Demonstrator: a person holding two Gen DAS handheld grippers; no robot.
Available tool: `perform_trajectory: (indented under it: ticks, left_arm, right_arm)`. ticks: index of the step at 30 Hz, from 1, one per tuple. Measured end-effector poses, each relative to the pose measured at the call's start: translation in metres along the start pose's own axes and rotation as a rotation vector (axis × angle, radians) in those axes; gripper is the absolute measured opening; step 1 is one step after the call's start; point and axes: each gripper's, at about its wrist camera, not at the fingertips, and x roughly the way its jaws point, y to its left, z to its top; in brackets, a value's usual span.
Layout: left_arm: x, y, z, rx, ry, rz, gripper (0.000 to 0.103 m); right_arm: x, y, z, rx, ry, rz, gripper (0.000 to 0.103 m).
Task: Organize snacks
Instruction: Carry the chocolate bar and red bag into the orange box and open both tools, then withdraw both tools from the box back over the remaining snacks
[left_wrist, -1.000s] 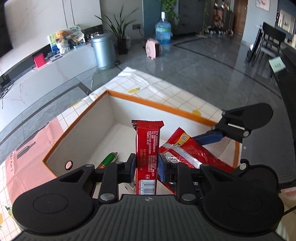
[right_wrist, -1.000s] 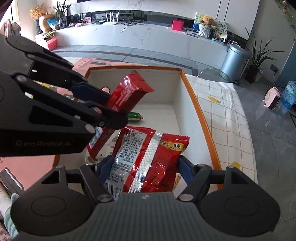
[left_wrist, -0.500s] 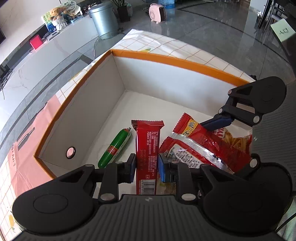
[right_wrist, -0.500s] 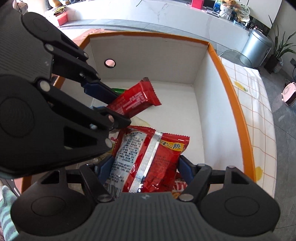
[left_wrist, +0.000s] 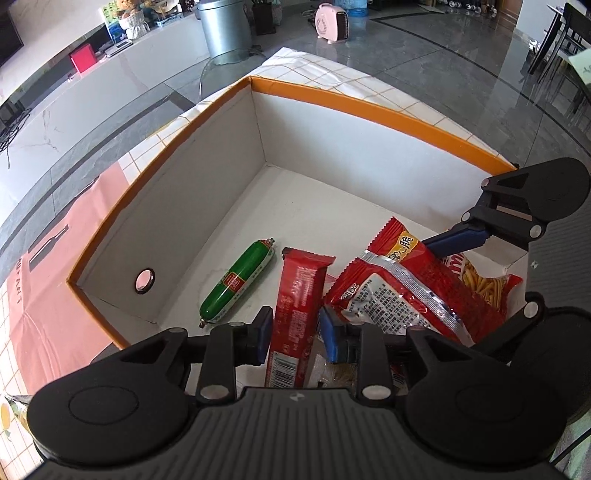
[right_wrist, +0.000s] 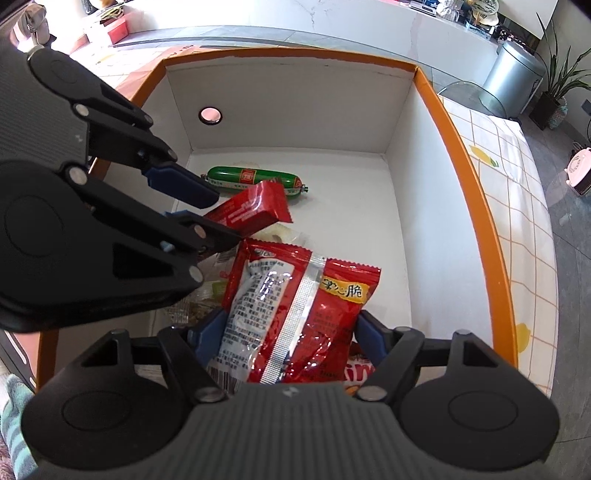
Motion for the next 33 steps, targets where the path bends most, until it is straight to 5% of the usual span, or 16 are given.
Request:
perform_trajectory:
  ticks: [4, 18, 26, 33]
  left_arm:
    - [-0.015, 0.000, -0.002, 0.002, -0.036, 0.003, 0.051]
    - [-0.077, 0.002, -0.017, -0.029, -0.167, 0.015, 0.063]
    - [-0.121, -0.002, -0.045, -0.049, -0.287, 0.048, 0.065]
    - [-0.147, 0.008, -0.082, -0.173, -0.357, 0.032, 0.065]
  right_arm:
    - [-0.005, 0.001, 0.001, 0.015, -0.006, -0.007, 0.084]
    - [-0.047, 0.016, -0.010, 0.052, -0.087, -0.055, 0.091]
    - [-0.074, 0.034, -0.020, 0.139, -0.171, -0.116, 0.091]
    - [-0.104, 0.066, -0.038, 0.204, -0.286, -0.128, 0.091]
